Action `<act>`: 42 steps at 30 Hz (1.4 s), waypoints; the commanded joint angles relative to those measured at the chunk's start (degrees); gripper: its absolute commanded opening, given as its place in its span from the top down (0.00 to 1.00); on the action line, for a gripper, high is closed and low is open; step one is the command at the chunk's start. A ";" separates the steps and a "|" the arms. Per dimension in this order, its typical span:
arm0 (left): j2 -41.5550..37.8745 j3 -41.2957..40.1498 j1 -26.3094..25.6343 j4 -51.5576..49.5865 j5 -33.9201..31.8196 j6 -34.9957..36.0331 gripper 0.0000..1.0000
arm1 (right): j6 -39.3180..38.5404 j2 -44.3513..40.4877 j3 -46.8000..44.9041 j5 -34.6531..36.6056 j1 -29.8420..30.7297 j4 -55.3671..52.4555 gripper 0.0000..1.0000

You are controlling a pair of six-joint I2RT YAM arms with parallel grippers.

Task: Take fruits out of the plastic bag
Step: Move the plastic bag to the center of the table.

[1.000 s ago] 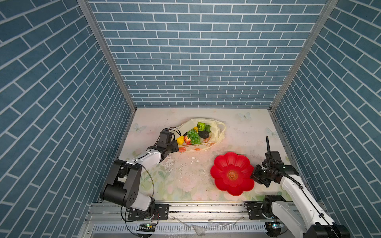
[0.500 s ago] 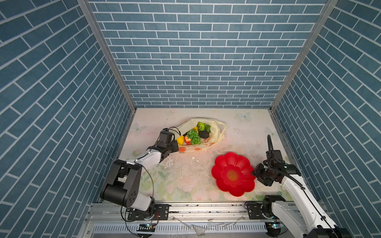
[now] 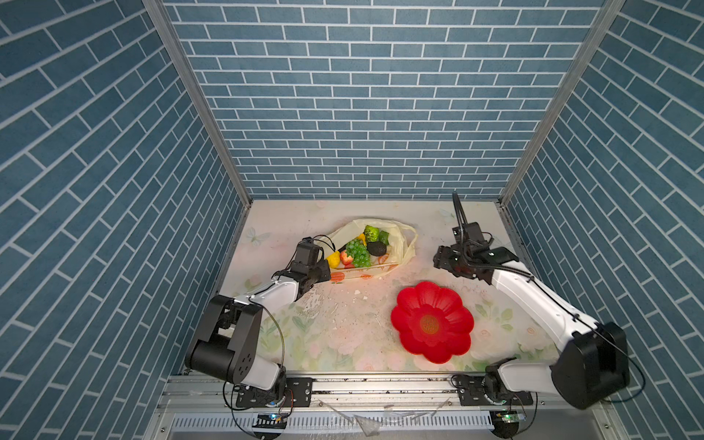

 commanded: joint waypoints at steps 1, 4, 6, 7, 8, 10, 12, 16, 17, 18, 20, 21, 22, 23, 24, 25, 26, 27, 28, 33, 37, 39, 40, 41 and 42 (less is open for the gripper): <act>-1.16 -0.66 -0.37 -0.19 1.11 1.05 0.91 | -6.81 8.28 7.76 0.89 2.89 6.71 0.27; -1.30 -0.67 -0.47 -0.16 1.28 0.84 0.91 | -10.56 15.92 14.24 1.60 5.19 7.18 0.25; -1.12 -0.60 -0.42 -0.07 1.47 0.68 0.91 | -12.32 20.48 18.24 1.81 6.00 6.60 0.25; -1.00 -0.67 -0.47 -0.05 1.45 0.65 0.91 | -12.96 22.44 19.76 1.89 6.24 6.47 0.25; -0.94 -0.67 -0.43 -0.06 1.52 0.52 0.92 | -13.49 24.37 21.41 1.88 6.42 6.17 0.25; -0.73 -0.59 -0.47 -0.01 1.60 0.49 0.93 | -14.17 27.82 24.45 3.08 6.54 5.22 0.25; -0.64 -0.55 -0.47 0.01 1.54 0.54 0.93 | -14.55 30.52 26.77 4.32 6.69 4.19 0.25; -0.43 -0.50 -0.47 0.11 1.54 0.45 0.93 | -15.00 34.68 29.96 2.42 6.88 4.17 0.25; -0.35 -0.46 -0.43 0.12 1.54 0.49 0.93 | -14.99 35.50 30.59 2.34 6.95 4.00 0.26; -0.18 -0.41 -0.47 0.15 1.63 0.50 0.93 | -14.86 36.78 31.46 2.33 6.98 3.71 0.27; 0.07 -0.32 -0.56 0.11 1.65 0.55 0.93 | -14.61 38.79 33.07 2.65 6.96 2.83 0.34; 0.07 -0.24 -0.58 0.09 1.72 0.55 0.93 | -14.48 39.59 33.64 2.94 6.96 2.33 0.41; 0.21 -0.23 -0.64 0.06 1.64 0.61 0.94 | -14.03 40.15 34.01 3.31 6.96 1.99 0.52; 0.20 -0.16 -0.64 -0.02 1.63 0.61 0.94 | -13.72 40.29 33.99 3.81 6.96 1.89 0.62; 0.21 -0.15 -0.73 -0.15 1.54 0.69 0.94 | -13.51 40.17 33.72 4.50 6.92 2.03 0.71; 0.08 0.01 -0.81 -0.31 1.50 0.75 0.94 | -13.25 39.85 33.03 5.27 6.95 2.36 0.80; 0.07 0.11 -0.91 -0.49 1.29 0.92 0.94 | -12.99 39.31 32.31 5.91 6.87 2.65 0.86; 0.14 0.25 -1.28 -0.80 0.96 1.05 0.94 | -12.73 38.47 31.05 6.59 6.79 3.25 0.92; 0.08 0.42 -1.60 -1.04 0.63 1.08 0.94 | -12.34 37.57 29.95 7.34 6.59 4.05 0.95; -1.09 0.26 -4.88 -1.92 -1.30 -1.01 0.94 | -9.35 33.43 24.07 7.12 4.41 6.87 1.00; -2.06 0.00 -9.88 -3.01 -3.57 -2.54 0.92 | -8.37 31.29 20.57 4.14 3.07 9.12 1.00; -2.46 -0.48 -12.37 -3.59 -4.92 -3.70 0.91 | -8.47 30.25 19.10 2.79 3.11 10.50 1.00; -2.65 -0.63 -13.42 -3.99 -5.30 -4.51 0.91 | -8.50 29.81 18.47 2.37 3.09 10.95 1.00; -2.81 -0.64 -14.39 -4.17 -5.30 -5.14 0.91 | -8.48 29.50 18.04 2.14 3.09 11.21 1.00; -3.00 -0.67 -15.67 -4.58 -5.57 -5.90 0.88 | -8.43 29.02 17.44 2.06 3.06 11.55 1.00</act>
